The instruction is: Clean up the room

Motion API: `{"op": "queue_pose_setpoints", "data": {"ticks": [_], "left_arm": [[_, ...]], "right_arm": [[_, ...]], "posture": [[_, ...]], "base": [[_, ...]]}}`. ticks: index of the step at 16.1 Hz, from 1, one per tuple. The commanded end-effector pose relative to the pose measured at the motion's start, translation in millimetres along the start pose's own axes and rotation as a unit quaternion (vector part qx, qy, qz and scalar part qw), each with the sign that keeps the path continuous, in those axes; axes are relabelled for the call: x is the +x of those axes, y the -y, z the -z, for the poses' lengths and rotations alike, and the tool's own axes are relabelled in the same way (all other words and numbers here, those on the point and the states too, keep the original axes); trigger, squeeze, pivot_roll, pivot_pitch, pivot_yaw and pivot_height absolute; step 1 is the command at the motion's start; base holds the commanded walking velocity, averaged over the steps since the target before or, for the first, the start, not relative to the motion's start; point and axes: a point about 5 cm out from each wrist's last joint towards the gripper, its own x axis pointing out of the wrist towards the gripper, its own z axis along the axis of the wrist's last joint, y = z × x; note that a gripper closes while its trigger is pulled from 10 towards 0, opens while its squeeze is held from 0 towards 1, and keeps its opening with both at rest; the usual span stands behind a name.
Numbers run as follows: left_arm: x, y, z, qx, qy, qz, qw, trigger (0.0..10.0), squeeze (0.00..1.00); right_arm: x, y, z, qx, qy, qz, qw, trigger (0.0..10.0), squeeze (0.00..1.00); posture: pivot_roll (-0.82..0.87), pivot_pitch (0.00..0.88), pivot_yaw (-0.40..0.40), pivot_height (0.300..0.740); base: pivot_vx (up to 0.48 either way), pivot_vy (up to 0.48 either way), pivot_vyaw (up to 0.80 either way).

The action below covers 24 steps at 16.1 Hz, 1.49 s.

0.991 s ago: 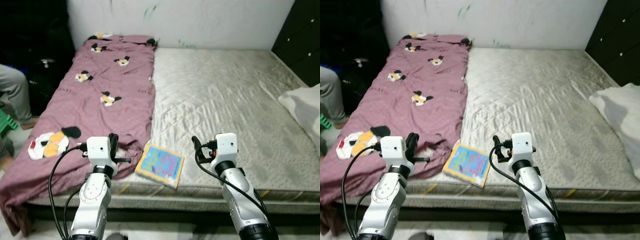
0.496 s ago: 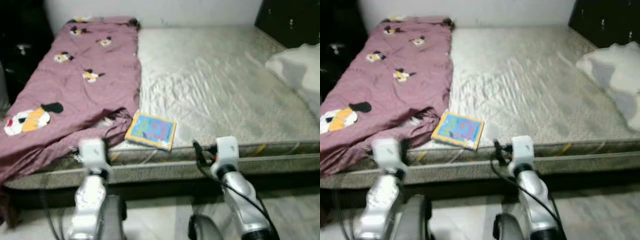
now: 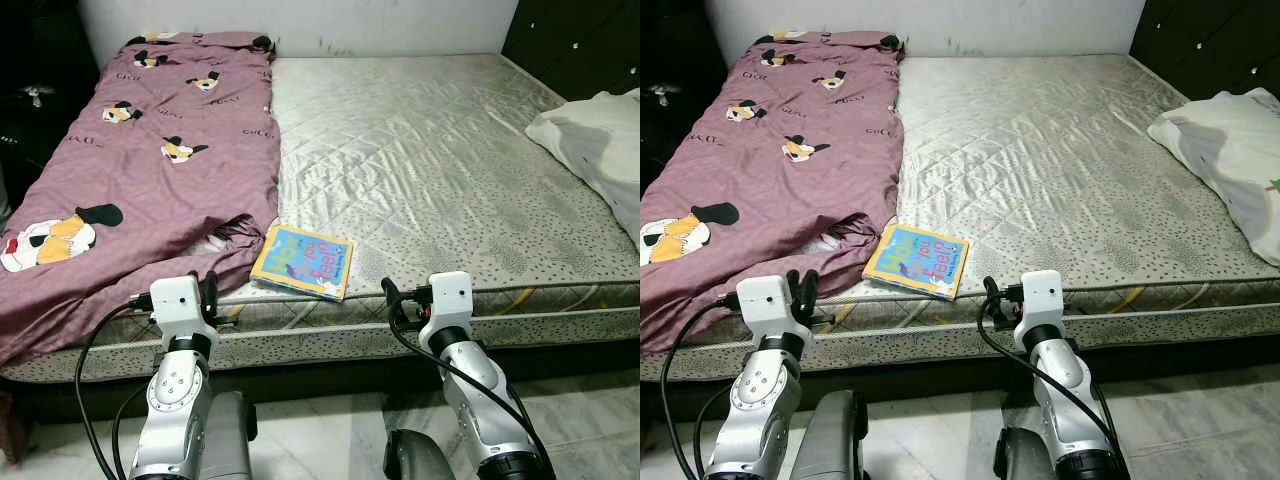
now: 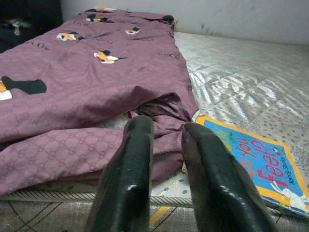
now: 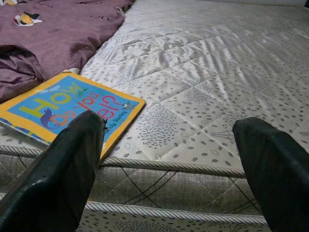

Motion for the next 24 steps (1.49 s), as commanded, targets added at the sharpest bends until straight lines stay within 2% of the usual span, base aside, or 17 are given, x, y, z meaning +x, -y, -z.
{"op": "queue_pose_setpoints", "data": {"ticks": [1, 7, 18, 19, 20, 23, 24], "left_arm": [[-1.0, -1.0, -2.3, -0.002, 0.004, -0.002, 1.0, 10.0, 1.0], [-2.0, 0.5, -3.0, -0.003, 0.006, 0.011, 1.0, 10.0, 1.0], [-1.5, 3.2, -3.7, 0.0, 0.006, 0.024, 1.0, 10.0, 1.0], [-1.1, 3.7, -3.0, 0.006, 0.002, 0.022, 1.0, 10.0, 0.66], [-0.6, 4.3, -2.3, 0.007, -0.001, 0.025, 1.0, 10.0, 0.0], [-0.7, 5.6, -1.6, -0.004, -0.002, 0.029, 1.0, 10.0, 0.0], [-1.3, 6.8, -1.4, -0.014, -0.001, 0.033, 0.999, 10.0, 1.0]], "right_arm": [[1.1, -1.2, -5.3, 0.0, 0.009, -0.007, 1.0, 10.0, 0.0], [-0.1, -1.1, -4.4, -0.001, 0.008, -0.005, 1.0, 10.0, 0.0], [-1.1, -2.2, -2.8, -0.003, 0.005, -0.011, 1.0, 10.0, 0.0], [-1.5, -1.3, -2.3, -0.004, 0.004, -0.01, 1.0, 10.0, 0.0], [-1.6, -0.4, -2.0, -0.004, 0.003, -0.009, 1.0, 10.0, 0.0], [-1.6, 1.8, -1.8, -0.005, 0.002, -0.009, 1.0, 10.0, 0.0], [-1.9, 1.8, -1.4, -0.008, 0.001, -0.011, 1.0, 10.0, 0.0]], "posture": [[0.01, 0.047, -0.008, 0.574], [0.01, 0.056, -0.007, 0.574], [0.0, 0.058, -0.005, 0.574], [0.0, 0.058, -0.005, 0.574], [0.01, 0.053, -0.003, 0.574], [0.01, 0.053, -0.003, 0.574], [0.0, 0.048, -0.002, 0.574]], "base": [[0.0, 0.0, 0.0], [0.0, 0.0, 0.0], [0.34, 0.0, 0.0], [0.0, 0.0, 0.0], [0.0, 0.0, 0.0], [0.0, 0.0, 0.0], [0.0, 0.0, 0.0]]}}
